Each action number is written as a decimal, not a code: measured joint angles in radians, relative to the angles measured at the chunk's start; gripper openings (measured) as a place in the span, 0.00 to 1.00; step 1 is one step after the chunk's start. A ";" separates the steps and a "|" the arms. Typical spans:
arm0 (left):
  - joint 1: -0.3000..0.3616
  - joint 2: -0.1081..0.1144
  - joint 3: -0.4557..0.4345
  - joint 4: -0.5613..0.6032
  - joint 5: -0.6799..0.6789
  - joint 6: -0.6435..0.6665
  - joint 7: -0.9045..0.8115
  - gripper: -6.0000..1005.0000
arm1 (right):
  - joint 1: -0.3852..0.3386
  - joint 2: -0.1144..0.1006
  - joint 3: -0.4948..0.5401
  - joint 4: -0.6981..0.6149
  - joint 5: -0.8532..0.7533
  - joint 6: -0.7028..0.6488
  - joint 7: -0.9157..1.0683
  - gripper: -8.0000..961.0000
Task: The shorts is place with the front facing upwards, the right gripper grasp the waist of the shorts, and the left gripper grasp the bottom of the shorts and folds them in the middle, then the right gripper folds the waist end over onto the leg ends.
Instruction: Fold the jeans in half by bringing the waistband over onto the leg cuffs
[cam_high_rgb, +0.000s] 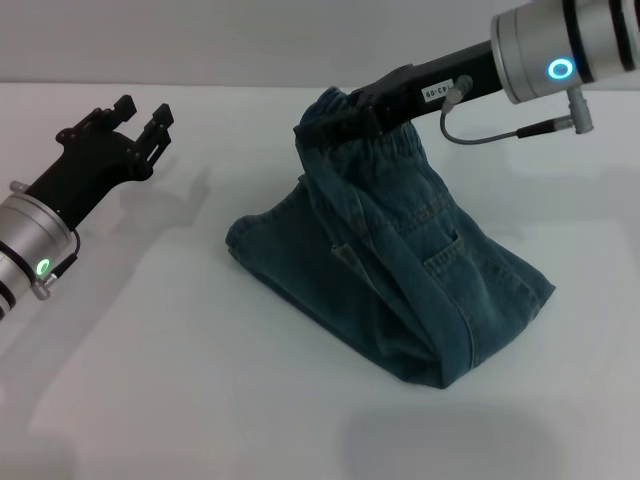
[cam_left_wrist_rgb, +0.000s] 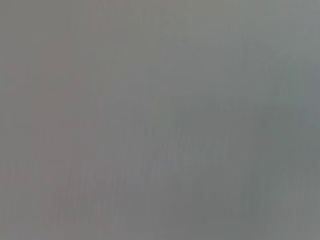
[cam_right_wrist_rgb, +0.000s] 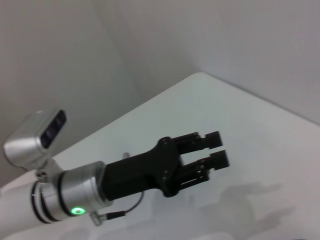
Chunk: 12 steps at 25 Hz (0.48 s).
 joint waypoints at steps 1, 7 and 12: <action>-0.002 0.000 0.000 0.000 0.000 0.000 0.001 0.50 | -0.002 0.002 -0.012 0.004 0.000 0.016 -0.016 0.48; -0.001 -0.001 -0.007 0.003 -0.004 -0.006 0.038 0.50 | -0.003 0.012 -0.161 0.058 0.003 0.158 -0.121 0.69; 0.000 -0.002 -0.008 0.003 -0.005 -0.021 0.041 0.50 | 0.000 0.017 -0.244 0.080 0.078 0.202 -0.201 0.75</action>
